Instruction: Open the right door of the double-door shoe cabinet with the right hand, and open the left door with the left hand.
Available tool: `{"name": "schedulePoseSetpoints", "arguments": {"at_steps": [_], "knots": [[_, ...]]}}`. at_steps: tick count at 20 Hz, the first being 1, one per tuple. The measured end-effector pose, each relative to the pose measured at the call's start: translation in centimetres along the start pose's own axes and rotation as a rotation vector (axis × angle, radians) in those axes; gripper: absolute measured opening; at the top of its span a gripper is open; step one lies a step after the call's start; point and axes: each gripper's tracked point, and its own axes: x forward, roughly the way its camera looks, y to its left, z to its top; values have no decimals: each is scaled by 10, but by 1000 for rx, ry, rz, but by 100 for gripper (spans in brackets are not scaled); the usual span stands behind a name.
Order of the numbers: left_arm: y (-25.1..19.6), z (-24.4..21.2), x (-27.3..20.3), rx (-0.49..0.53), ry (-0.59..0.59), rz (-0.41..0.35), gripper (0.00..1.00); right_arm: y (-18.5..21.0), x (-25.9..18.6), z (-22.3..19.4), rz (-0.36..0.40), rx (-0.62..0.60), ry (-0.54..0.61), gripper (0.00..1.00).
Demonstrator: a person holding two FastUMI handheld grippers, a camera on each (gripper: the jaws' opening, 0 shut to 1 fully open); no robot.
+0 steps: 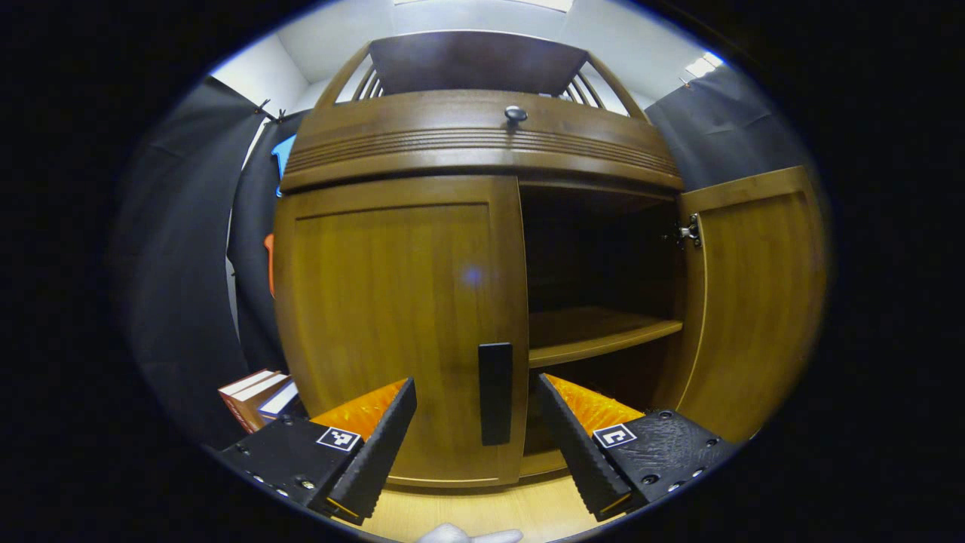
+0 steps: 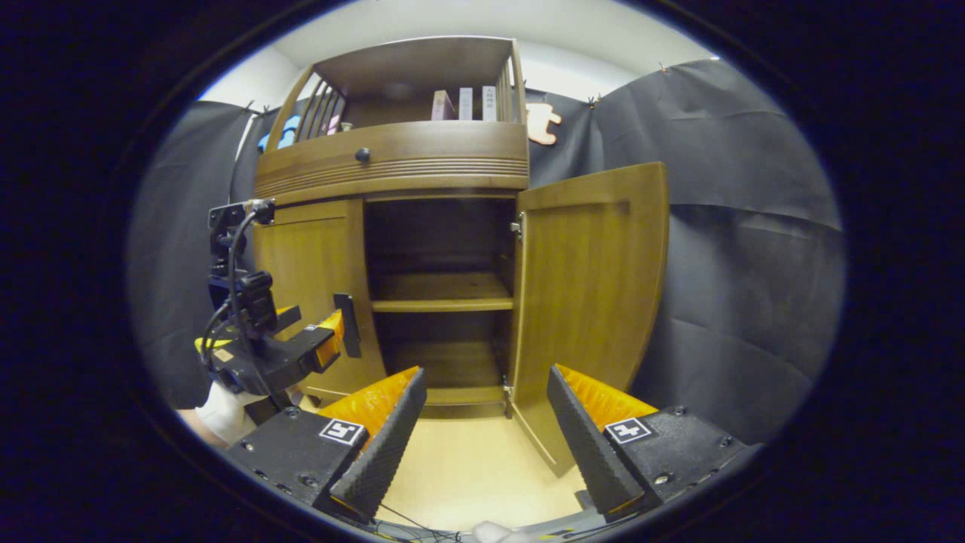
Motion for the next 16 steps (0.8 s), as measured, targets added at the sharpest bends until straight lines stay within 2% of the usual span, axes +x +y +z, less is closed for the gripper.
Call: {"name": "schedulePoseSetpoints", "arguments": {"at_steps": [5,8,10,11,12,13,14,15,16], "knots": [[0,-24,39,9,44,9,96,-21,9,-4,-64,8,21,100],[2,-34,51,5,65,17,96,-23,13,-6,-76,0,38,100],[6,-37,58,5,64,27,90,-20,15,-6,-75,-9,45,100],[9,-39,61,3,69,31,77,-18,16,-9,-71,-15,52,100],[6,-40,56,-17,70,20,83,-16,16,-11,-69,-21,58,100],[5,-39,58,-29,60,19,75,-15,16,-13,-68,-26,63,100],[3,-39,57,-36,62,2,83,-15,15,-13,-68,-29,65,100],[2,-38,58,-35,57,4,74,-15,15,-14,-68,-28,66,100],[-6,-40,63,-46,62,-32,65,-15,15,-14,-69,-27,67,100]]}}
